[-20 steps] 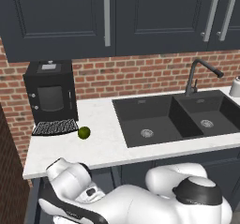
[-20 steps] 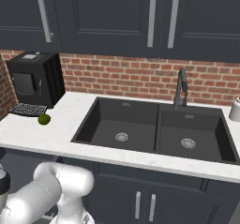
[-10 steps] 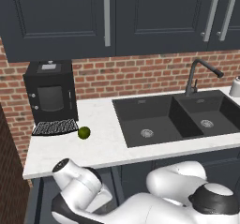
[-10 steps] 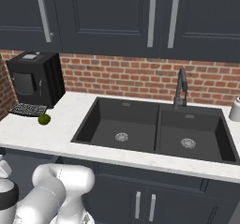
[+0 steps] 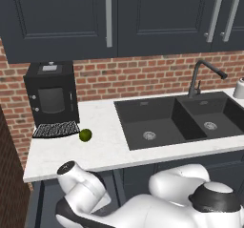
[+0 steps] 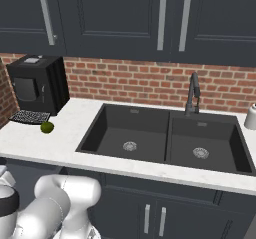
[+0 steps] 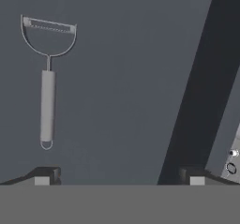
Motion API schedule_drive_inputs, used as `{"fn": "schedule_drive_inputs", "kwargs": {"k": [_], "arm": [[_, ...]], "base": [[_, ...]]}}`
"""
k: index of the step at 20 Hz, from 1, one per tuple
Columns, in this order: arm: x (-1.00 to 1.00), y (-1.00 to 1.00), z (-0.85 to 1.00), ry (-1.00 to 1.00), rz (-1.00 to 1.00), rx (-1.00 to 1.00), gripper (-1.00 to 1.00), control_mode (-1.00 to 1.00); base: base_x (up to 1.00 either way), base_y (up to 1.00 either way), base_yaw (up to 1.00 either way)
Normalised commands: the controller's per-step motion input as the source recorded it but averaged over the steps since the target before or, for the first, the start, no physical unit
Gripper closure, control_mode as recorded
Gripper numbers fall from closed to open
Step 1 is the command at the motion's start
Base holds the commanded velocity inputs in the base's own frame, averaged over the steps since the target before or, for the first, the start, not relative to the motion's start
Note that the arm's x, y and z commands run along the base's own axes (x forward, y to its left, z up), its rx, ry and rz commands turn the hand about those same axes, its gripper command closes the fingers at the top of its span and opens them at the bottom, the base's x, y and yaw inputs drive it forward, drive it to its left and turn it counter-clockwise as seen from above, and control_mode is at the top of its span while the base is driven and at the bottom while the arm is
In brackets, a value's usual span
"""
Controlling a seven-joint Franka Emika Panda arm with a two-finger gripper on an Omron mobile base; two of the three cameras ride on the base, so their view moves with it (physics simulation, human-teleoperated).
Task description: Pick the peeler from the drawer and place it on the counter.
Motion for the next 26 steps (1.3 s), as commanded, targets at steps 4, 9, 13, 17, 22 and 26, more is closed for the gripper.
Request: {"fn": "schedule_drive_inputs", "kwargs": {"k": [4,9,13,17,22,26], "arm": [[0.09,0.31,-0.34,0.00,0.00,0.07,-1.00,-1.00],[0.01,0.37,-0.27,0.00,0.00,0.06,-1.00,-1.00],[0.02,0.38,-0.09,0.00,-0.01,0.00,-1.00,-1.00],[0.07,0.10,-0.02,0.00,0.00,-0.01,-1.00,-1.00],[0.00,0.00,-0.24,0.00,0.00,0.00,-1.00,-1.00],[0.00,0.00,-0.37,-0.01,0.00,0.00,-1.00,-1.00]], "base": [[0.00,0.00,0.00],[0.00,0.00,0.00],[0.00,0.00,0.00],[0.00,0.00,0.00],[0.00,0.00,0.00],[0.00,0.00,0.00]]}}
